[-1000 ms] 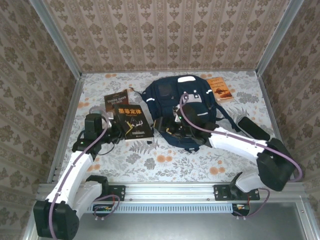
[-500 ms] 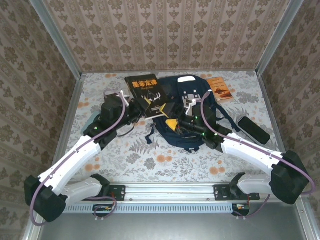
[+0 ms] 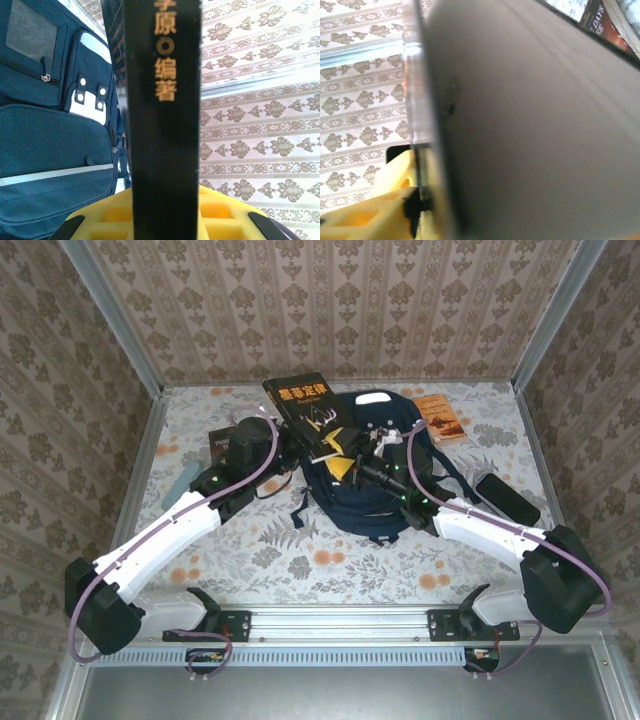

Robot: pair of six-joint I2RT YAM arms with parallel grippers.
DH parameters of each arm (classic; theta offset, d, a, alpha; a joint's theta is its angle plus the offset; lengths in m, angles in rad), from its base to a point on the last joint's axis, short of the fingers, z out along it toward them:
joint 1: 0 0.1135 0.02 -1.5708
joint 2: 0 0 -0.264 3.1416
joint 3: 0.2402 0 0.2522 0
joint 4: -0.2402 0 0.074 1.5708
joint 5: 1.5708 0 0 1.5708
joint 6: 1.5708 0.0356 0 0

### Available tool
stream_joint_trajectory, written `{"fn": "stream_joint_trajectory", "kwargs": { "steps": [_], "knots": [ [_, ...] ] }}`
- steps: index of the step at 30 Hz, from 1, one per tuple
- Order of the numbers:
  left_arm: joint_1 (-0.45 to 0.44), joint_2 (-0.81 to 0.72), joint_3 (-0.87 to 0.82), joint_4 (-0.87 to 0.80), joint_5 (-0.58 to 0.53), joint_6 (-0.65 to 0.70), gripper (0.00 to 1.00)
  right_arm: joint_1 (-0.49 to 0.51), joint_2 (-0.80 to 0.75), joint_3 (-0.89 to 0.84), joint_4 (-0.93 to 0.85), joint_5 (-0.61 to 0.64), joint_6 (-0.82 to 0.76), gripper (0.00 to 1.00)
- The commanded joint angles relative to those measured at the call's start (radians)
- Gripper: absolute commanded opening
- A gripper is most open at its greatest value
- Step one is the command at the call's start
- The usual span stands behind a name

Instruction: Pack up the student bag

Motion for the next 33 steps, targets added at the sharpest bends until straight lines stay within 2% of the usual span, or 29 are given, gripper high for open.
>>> {"fn": "stream_joint_trajectory", "kwargs": {
  "steps": [1, 5, 8, 11, 14, 18, 20, 27, 33],
  "knots": [
    [-0.017, 0.007, 0.053, 0.114, -0.017, -0.047, 0.07, -0.019, -0.005, 0.008, 0.072, 0.010, 0.055, 0.55],
    [-0.020, 0.021, 0.050, 0.116, -0.001, -0.067, 0.08, -0.044, -0.032, -0.001, 0.051, 0.028, 0.026, 0.37],
    [-0.019, 0.019, 0.031, 0.126, 0.017, -0.077, 0.14, -0.071, -0.051, 0.016, 0.007, 0.014, -0.038, 0.23],
    [-0.017, 0.009, 0.012, 0.120, 0.039, -0.072, 0.27, -0.086, -0.072, 0.049, -0.071, 0.015, -0.131, 0.11],
    [0.002, -0.005, 0.011, 0.041, 0.058, -0.032, 0.48, -0.093, -0.108, 0.081, -0.201, 0.035, -0.256, 0.03],
    [0.039, -0.027, 0.011, -0.133, 0.053, 0.080, 0.75, -0.098, -0.188, 0.109, -0.427, 0.127, -0.457, 0.01],
    [0.054, -0.036, -0.006, -0.204, 0.046, 0.137, 0.82, -0.098, -0.228, 0.135, -0.571, 0.188, -0.569, 0.00],
    [0.106, -0.004, -0.073, -0.273, 0.179, 0.309, 0.86, -0.101, -0.314, 0.191, -0.920, 0.346, -0.775, 0.01],
    [0.098, 0.088, -0.092, -0.254, 0.285, 0.356, 0.75, -0.107, -0.414, 0.170, -1.069, 0.415, -0.804, 0.01]
  ]
}}
